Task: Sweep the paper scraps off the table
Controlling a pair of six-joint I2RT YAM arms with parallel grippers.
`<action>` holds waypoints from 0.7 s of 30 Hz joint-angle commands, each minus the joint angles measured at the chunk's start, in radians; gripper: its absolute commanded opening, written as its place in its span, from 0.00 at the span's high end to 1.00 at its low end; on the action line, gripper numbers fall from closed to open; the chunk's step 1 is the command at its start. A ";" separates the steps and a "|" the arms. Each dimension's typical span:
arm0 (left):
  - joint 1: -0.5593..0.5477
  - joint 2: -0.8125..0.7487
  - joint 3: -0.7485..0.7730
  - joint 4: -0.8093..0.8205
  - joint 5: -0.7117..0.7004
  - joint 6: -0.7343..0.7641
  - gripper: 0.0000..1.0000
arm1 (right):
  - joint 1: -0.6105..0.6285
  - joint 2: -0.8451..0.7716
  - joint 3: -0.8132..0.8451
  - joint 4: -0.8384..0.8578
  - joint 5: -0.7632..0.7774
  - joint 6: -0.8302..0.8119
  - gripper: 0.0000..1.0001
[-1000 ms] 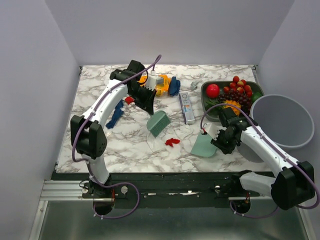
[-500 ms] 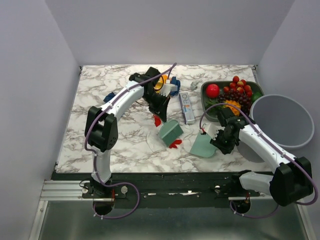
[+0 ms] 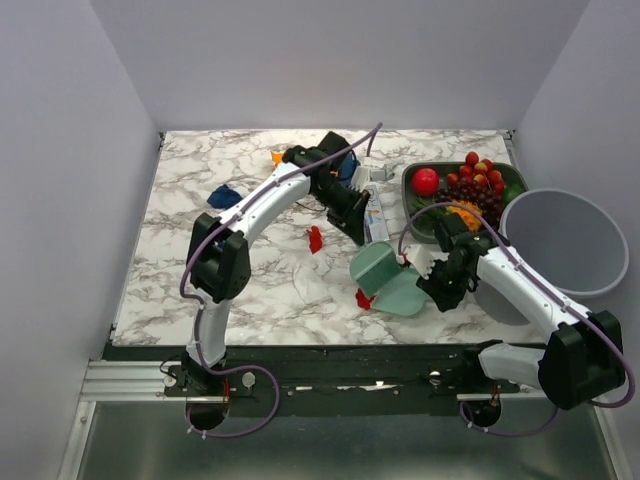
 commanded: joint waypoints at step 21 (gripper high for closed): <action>0.127 -0.103 -0.110 0.035 -0.421 -0.062 1.00 | 0.007 -0.011 0.004 -0.108 0.027 -0.061 0.99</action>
